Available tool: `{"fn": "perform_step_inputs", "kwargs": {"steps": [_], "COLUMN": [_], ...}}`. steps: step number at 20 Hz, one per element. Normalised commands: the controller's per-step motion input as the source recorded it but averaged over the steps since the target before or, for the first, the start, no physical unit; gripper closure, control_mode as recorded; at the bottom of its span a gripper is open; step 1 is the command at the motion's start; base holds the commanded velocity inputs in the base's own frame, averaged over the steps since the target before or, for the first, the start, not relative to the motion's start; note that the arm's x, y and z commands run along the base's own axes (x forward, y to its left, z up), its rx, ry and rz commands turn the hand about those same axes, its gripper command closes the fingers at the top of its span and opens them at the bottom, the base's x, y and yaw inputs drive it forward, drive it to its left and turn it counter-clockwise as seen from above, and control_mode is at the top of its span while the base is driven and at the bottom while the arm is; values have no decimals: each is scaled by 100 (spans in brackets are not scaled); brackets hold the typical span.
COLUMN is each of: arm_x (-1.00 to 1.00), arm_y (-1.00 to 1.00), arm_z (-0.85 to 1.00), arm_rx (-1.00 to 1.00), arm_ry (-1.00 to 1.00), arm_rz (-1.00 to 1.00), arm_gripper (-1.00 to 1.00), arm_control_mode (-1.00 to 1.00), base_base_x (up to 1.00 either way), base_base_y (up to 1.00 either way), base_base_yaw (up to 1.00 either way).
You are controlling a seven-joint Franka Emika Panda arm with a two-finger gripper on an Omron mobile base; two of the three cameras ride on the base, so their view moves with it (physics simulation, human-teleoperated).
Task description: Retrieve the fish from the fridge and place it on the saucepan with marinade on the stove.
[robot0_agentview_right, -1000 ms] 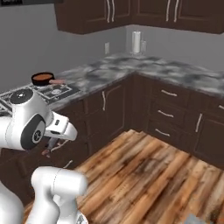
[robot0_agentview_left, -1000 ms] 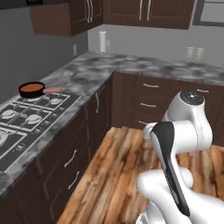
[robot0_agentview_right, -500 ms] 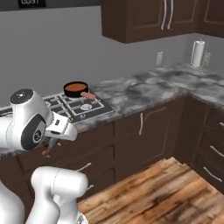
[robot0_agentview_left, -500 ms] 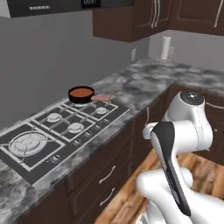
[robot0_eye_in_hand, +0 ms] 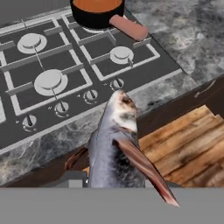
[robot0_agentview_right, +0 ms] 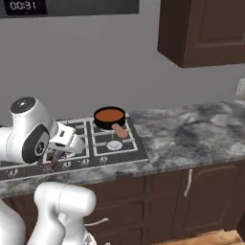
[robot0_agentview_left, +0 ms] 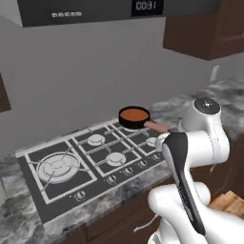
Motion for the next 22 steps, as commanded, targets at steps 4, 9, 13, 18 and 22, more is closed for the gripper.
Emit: {"fn": "perform_step_inputs", "kwargs": {"steps": [4,9,13,18,22], "arm_x": [0,0,0,0,0], "arm_y": [0,0,0,0,0], "arm_z": [0,0,0,0,0], "arm_rx": [0,0,0,0,0], "arm_ry": [0,0,0,0,0], "arm_rz": [0,0,0,0,0], "arm_gripper": [100,100,100,100,100], "arm_control_mode": [100,100,100,100,100], "base_base_x": [66,41,49,70,97], "base_base_y": [-82,-65,-39,-28,-18], "base_base_yaw": [52,45,30,20,11]}}
